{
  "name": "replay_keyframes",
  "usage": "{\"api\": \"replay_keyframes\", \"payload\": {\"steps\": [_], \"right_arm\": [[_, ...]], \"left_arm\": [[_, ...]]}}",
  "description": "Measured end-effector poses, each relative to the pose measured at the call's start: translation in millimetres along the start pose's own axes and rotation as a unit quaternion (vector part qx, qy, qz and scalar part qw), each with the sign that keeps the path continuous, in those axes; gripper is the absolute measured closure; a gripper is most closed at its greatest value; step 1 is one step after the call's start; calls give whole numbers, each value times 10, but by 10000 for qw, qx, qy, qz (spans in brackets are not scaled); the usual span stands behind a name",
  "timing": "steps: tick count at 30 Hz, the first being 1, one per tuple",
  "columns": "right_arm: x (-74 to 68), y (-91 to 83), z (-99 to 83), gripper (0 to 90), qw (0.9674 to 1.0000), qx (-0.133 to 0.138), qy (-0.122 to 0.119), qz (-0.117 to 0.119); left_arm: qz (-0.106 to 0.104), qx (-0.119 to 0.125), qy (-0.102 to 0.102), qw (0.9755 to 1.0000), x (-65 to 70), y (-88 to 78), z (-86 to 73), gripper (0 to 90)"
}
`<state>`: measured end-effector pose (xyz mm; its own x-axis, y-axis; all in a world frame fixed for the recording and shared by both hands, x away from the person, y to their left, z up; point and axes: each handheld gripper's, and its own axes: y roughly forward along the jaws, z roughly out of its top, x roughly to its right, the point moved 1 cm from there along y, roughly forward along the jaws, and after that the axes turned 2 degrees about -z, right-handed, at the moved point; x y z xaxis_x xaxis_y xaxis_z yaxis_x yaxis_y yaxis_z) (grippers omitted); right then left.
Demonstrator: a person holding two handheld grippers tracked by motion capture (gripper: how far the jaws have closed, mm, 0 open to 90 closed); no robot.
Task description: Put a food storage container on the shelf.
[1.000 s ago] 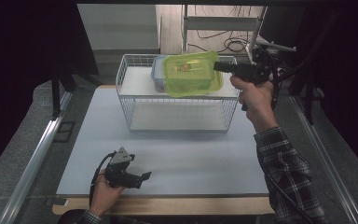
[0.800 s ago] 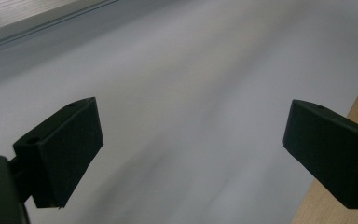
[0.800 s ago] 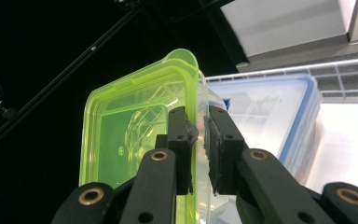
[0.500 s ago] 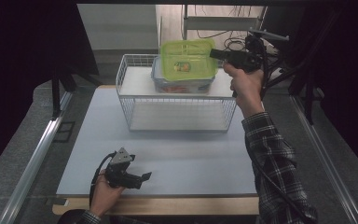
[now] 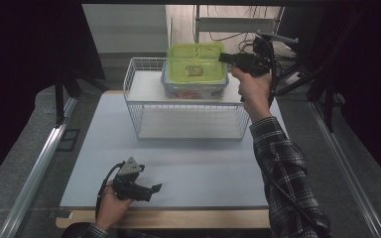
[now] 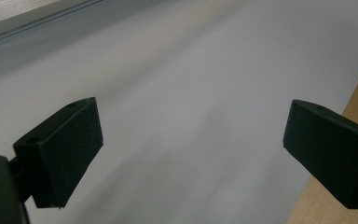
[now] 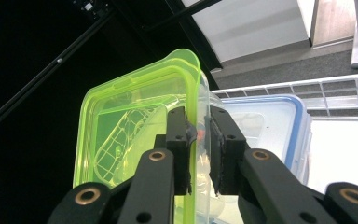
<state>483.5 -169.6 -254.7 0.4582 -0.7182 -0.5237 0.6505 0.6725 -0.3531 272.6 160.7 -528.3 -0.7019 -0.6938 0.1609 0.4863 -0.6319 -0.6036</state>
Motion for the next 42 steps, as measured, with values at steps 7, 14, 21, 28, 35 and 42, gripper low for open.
{"api": "replay_keyframes", "payload": {"steps": [7,14,21,28,35,42], "right_arm": [[-9,20,-25,741,9999,49,-18,-153],[4,74,-46,698,9996,56,-17,-273],[62,152,-62,669,9994,107,96,-327],[82,213,-71,584,9992,145,163,-323],[61,129,-40,471,9994,121,-106,-294],[92,-7,-74,366,9993,-8,-351,-94]], "left_arm": [[8,-8,13,10000,3,1,1,44],[-4,-26,22,10000,7,6,0,44],[-14,-26,33,10000,9,4,-1,45],[-22,-11,37,10000,9,-1,1,45],[-13,-8,40,10000,12,-2,2,45],[-7,-26,42,10000,16,6,2,44]]}}
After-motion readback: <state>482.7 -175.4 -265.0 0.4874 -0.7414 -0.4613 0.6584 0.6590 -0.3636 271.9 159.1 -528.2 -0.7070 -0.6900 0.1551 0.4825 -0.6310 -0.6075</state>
